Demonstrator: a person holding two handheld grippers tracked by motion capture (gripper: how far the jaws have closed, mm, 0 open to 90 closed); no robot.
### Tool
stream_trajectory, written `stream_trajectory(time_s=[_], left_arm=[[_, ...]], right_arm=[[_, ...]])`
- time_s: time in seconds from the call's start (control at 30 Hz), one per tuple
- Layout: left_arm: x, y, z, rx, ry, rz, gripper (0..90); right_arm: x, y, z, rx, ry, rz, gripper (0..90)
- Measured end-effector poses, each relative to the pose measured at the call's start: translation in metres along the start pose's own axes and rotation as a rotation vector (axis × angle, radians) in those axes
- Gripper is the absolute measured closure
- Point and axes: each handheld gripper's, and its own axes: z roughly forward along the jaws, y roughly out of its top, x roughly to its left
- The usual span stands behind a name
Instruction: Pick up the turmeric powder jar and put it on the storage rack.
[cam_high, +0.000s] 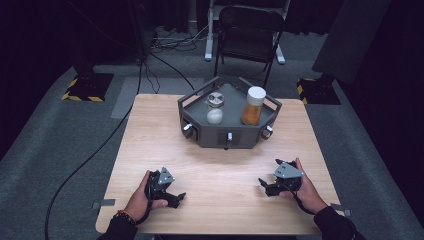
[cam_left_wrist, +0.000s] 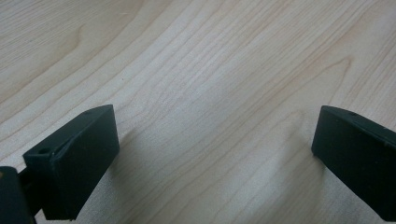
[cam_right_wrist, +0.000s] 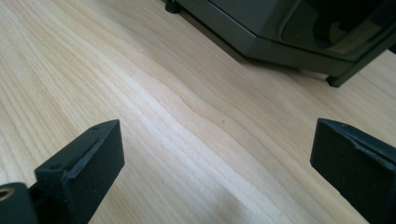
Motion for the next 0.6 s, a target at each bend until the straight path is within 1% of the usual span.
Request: stream_trajectory(time_s=[0.07, 0.13, 0.2, 0.3, 0.4, 0.6], left_arm=[[0.000, 0.000, 0.000, 0.000, 0.000, 0.000, 0.2], [0.000, 0.000, 0.000, 0.000, 0.000, 0.000, 0.2], [0.000, 0.000, 0.000, 0.000, 0.000, 0.000, 0.2], [0.000, 0.000, 0.000, 0.000, 0.000, -0.001, 0.2], [0.000, 0.000, 0.000, 0.000, 0.000, -0.001, 0.2], [0.000, 0.000, 0.000, 0.000, 0.000, -0.001, 0.2]], right_arm=[[-0.003, -0.002, -0.002, 0.005, 0.008, 0.015, 2.4], [-0.004, -0.004, -0.002, 0.017, 0.013, 0.004, 2.4], [-0.006, -0.006, -0.003, 0.031, 0.027, 0.003, 2.4], [-0.011, -0.009, -0.004, 0.045, 0.048, 0.023, 2.4], [-0.013, -0.010, -0.005, 0.065, 0.058, 0.015, 2.4], [-0.021, -0.016, -0.010, 0.071, 0.077, 0.047, 2.2]])
